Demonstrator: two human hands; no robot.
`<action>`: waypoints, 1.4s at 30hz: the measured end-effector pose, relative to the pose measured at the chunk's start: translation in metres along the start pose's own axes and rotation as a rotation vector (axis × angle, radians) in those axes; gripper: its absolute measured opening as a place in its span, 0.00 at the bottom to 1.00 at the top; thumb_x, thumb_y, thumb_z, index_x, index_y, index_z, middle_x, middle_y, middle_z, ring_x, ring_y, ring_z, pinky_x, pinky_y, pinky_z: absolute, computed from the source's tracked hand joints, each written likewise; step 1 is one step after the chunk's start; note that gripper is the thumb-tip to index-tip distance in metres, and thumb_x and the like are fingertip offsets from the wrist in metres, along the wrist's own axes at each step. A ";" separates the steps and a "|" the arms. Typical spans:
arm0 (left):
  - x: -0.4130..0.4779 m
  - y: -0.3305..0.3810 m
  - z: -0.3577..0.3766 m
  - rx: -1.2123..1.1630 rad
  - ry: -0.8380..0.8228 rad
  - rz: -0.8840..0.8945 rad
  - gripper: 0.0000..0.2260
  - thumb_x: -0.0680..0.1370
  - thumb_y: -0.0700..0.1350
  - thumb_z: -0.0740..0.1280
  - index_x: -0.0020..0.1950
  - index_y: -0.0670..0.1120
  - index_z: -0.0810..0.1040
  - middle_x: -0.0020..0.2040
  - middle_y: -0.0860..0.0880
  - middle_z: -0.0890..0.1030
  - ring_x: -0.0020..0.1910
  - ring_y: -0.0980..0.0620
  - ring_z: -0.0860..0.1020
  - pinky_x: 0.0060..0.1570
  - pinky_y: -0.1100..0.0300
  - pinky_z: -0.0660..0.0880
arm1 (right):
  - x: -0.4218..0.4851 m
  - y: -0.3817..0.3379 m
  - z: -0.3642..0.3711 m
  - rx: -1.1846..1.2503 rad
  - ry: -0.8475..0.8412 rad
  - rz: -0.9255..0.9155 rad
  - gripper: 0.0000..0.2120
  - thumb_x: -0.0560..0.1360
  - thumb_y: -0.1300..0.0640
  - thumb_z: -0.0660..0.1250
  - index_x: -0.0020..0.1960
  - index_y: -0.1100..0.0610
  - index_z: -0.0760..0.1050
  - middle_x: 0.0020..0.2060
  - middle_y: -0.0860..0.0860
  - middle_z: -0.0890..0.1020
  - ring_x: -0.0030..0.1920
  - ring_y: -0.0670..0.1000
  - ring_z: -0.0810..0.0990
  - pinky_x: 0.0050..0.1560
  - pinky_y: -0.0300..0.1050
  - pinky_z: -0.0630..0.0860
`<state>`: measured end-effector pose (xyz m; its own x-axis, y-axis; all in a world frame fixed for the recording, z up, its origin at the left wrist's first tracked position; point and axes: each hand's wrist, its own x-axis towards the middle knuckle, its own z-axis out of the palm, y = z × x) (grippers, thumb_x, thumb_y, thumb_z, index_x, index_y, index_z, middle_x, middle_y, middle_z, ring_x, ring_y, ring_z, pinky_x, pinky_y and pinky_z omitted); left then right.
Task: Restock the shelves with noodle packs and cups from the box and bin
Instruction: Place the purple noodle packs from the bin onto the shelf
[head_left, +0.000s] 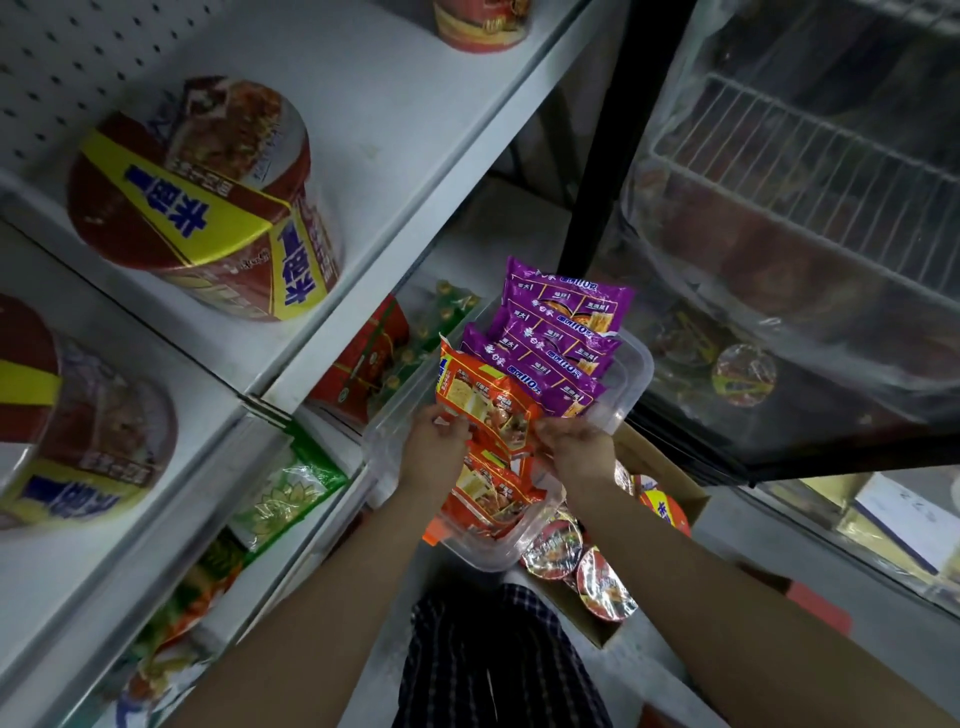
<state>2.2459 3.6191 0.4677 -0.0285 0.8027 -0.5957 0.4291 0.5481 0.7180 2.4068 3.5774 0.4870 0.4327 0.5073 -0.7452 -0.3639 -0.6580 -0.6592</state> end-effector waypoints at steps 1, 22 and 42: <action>-0.001 -0.007 0.001 -0.009 0.001 -0.016 0.18 0.78 0.55 0.65 0.64 0.46 0.74 0.47 0.48 0.84 0.44 0.51 0.84 0.51 0.47 0.81 | 0.000 0.000 0.000 -0.012 -0.019 -0.020 0.07 0.75 0.64 0.71 0.40 0.55 0.80 0.38 0.52 0.84 0.44 0.56 0.83 0.52 0.56 0.82; -0.083 0.069 -0.062 -0.895 -0.213 -0.514 0.45 0.71 0.77 0.54 0.76 0.46 0.59 0.58 0.28 0.78 0.53 0.33 0.82 0.41 0.40 0.83 | -0.047 -0.087 -0.057 -0.386 -0.646 -0.269 0.12 0.73 0.60 0.72 0.51 0.68 0.79 0.54 0.70 0.80 0.60 0.72 0.75 0.68 0.63 0.69; -0.197 0.197 -0.104 -0.342 -0.442 0.336 0.21 0.71 0.47 0.74 0.62 0.47 0.75 0.51 0.45 0.86 0.46 0.48 0.85 0.43 0.53 0.83 | -0.186 -0.206 -0.113 -0.328 -0.557 -0.785 0.41 0.67 0.42 0.77 0.73 0.44 0.58 0.68 0.47 0.73 0.62 0.48 0.79 0.62 0.50 0.76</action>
<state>2.2420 3.5932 0.7642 0.4623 0.8112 -0.3582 0.0363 0.3863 0.9217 2.4944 3.5559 0.7729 -0.0238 0.9937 -0.1100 0.1382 -0.1057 -0.9848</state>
